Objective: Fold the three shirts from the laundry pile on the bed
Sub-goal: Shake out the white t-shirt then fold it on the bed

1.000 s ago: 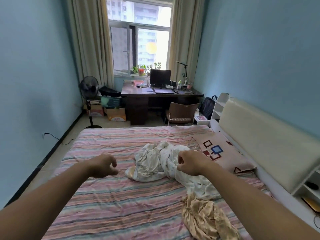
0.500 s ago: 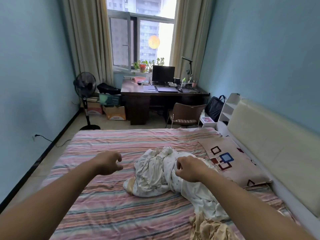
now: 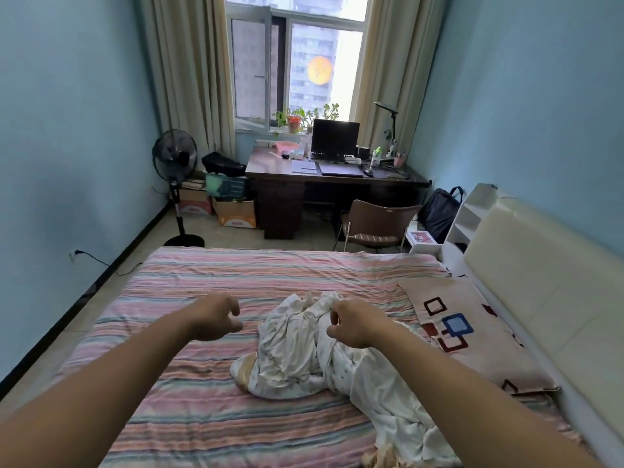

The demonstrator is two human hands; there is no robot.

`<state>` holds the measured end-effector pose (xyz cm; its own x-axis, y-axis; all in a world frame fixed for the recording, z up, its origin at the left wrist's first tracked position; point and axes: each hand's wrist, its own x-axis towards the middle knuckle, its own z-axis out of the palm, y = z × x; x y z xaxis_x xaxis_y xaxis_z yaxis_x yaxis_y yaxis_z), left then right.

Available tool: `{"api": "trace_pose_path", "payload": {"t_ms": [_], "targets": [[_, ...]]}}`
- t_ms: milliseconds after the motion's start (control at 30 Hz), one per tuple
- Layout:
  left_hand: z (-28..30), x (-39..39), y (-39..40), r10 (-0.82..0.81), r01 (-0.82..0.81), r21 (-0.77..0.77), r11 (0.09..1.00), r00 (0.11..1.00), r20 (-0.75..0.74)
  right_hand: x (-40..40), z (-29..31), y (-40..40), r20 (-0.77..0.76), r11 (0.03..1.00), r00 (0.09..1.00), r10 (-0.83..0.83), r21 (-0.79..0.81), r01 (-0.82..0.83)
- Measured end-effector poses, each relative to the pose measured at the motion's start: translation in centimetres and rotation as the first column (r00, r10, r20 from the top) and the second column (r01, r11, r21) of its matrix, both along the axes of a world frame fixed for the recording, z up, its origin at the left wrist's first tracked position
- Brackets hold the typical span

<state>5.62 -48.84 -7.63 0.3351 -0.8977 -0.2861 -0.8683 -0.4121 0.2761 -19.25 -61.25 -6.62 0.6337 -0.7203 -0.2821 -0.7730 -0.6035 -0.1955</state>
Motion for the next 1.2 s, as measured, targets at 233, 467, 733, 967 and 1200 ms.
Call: {"api": "trace_pose_path", "payload": {"t_ms": [233,467,733,967,1200], "targets": [[-3.7,-2.3,-4.2,0.037,-0.037,0.080,0.996,0.999,0.004,-1.0,-2.4,-5.2,-0.052,0.998,0.997,0.052,0.020,-0.051],[-6.5,-1.4,-7.3,-0.010,0.004,0.165,0.986,0.999,0.031,0.3,-6.4,-7.1,-0.072,0.997,0.997,0.034,0.066,-0.030],[-12.5,1.5,-9.1,0.005,0.003,0.225,0.974,0.999,-0.035,3.7,-12.4,-8.4,-0.078,0.988,0.997,0.018,0.154,-0.006],[-19.4,3.1,-9.2,0.051,-0.019,0.299,0.954,0.994,-0.101,6.4,-18.8,-9.9,-0.095,0.975,0.995,-0.008,0.219,0.029],[-28.7,4.3,-11.1,0.070,-0.034,0.290,0.957,0.991,-0.115,8.6,-28.3,-11.4,-0.095,0.954,0.995,-0.003,0.299,0.032]]}}
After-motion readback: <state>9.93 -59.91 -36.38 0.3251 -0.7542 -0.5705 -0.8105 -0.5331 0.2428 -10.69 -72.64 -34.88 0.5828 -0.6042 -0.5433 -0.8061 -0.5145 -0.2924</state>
